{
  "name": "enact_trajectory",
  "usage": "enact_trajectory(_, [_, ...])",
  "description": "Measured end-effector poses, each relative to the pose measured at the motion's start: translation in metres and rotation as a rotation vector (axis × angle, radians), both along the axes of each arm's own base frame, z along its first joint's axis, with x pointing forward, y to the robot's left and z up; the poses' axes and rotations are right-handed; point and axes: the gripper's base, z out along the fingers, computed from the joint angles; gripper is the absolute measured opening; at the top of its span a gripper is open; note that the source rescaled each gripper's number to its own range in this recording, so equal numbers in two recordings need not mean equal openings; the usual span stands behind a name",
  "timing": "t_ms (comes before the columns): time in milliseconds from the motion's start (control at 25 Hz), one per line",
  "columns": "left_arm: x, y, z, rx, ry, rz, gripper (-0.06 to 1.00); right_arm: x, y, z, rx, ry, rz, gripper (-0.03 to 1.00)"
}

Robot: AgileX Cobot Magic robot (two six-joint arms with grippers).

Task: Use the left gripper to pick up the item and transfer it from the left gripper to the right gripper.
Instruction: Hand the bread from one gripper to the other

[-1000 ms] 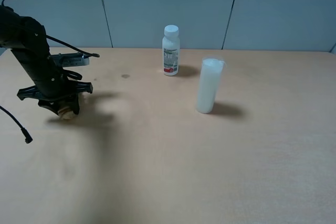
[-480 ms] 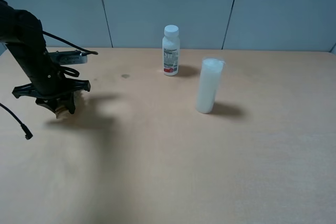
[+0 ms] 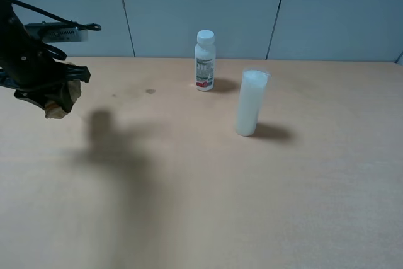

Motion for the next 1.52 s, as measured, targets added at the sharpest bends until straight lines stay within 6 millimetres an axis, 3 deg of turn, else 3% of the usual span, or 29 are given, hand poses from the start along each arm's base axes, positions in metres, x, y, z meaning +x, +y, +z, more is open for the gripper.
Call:
enact_trajectory(320, [-0.027, 0.004, 0.049, 0.021, -0.075, -0.095, 0.07, 0.000, 0.000, 0.000, 0.000, 0.000, 0.000, 1.00])
enact_trajectory(680, [-0.052, 0.008, 0.080, 0.052, -0.108, -0.188, 0.05, 0.000, 0.000, 0.000, 0.000, 0.000, 0.000, 1.00])
enact_trajectory(880, [-0.060, 0.007, 0.088, 0.059, -0.115, -0.223, 0.04, 0.000, 0.000, 0.000, 0.000, 0.000, 0.000, 1.00])
enact_trajectory(1520, [-0.069, -0.037, 0.105, 0.114, -0.145, -0.579, 0.03, 0.000, 0.000, 0.000, 0.000, 0.000, 0.000, 1.00])
